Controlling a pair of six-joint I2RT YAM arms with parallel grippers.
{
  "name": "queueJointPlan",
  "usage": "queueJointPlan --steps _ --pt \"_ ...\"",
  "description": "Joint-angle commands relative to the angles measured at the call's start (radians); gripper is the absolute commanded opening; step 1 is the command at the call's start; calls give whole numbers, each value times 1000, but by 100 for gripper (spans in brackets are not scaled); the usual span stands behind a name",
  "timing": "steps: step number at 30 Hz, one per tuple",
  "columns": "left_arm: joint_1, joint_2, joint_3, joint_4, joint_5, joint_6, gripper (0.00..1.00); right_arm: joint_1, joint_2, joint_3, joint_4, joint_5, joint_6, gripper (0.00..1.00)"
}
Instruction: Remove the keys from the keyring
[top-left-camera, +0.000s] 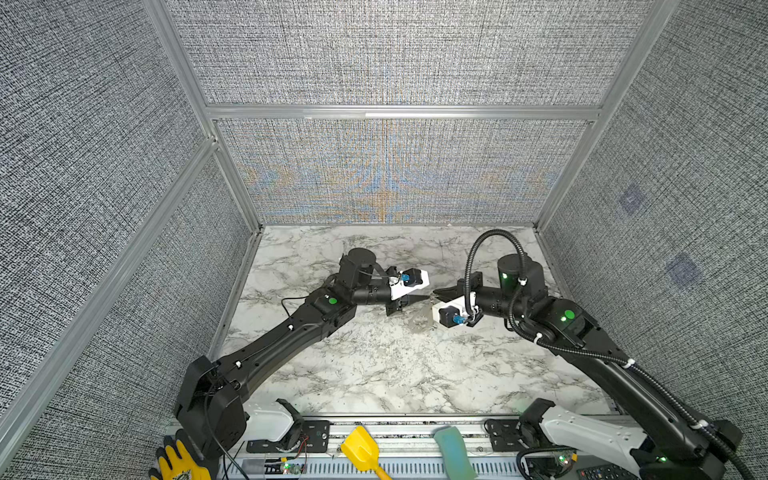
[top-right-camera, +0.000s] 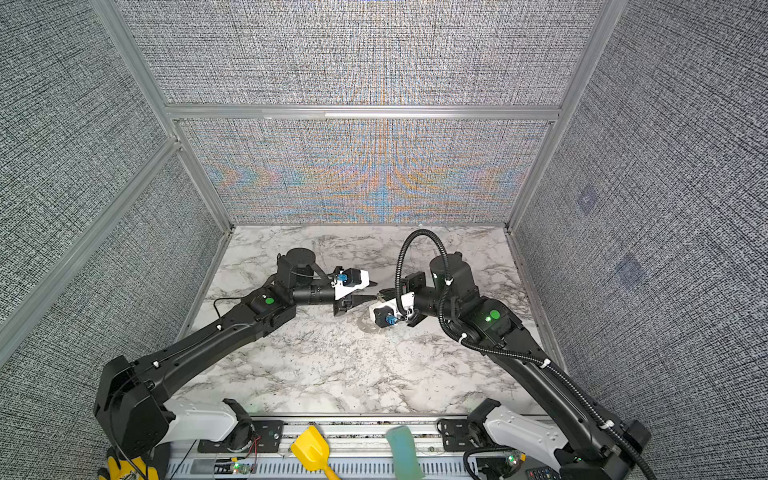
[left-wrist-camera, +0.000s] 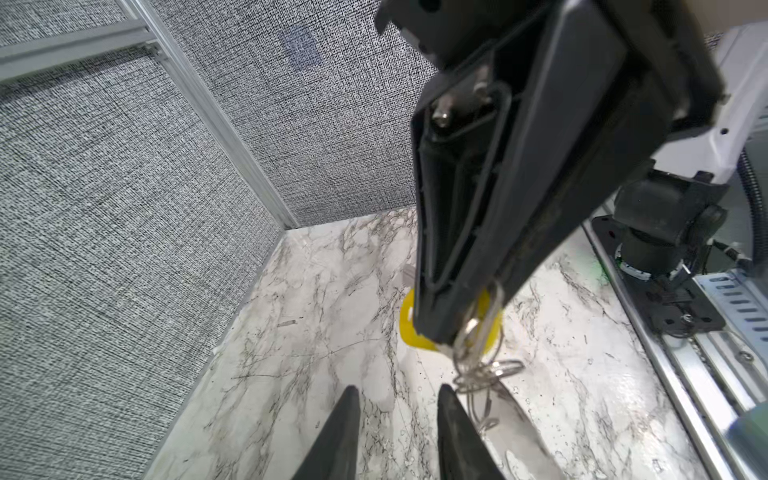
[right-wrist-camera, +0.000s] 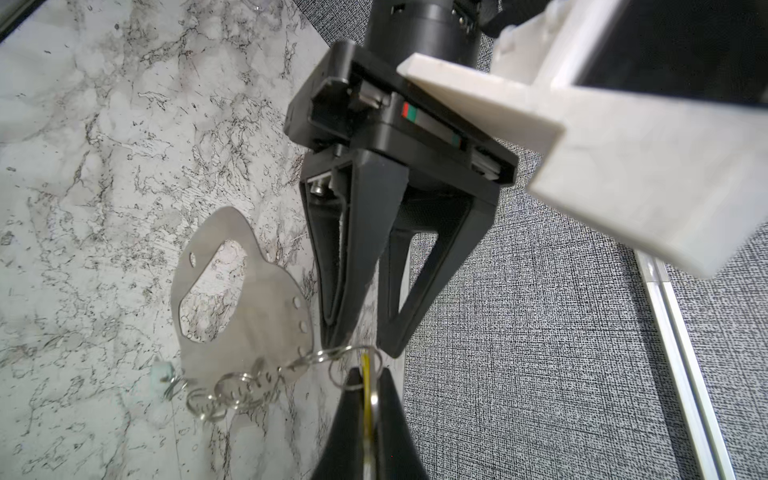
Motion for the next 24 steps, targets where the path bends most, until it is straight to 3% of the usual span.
queueJointPlan --steps 1,12,24 --pt "-1 -23 -28 68 52 -52 34 2 -5 -4 38 12 -10 0" --pt "-3 -43 -85 194 104 -151 32 9 -10 -29 80 17 -9 0" --pt "-3 -37 -94 210 139 -172 21 12 -21 -42 108 22 -2 0"
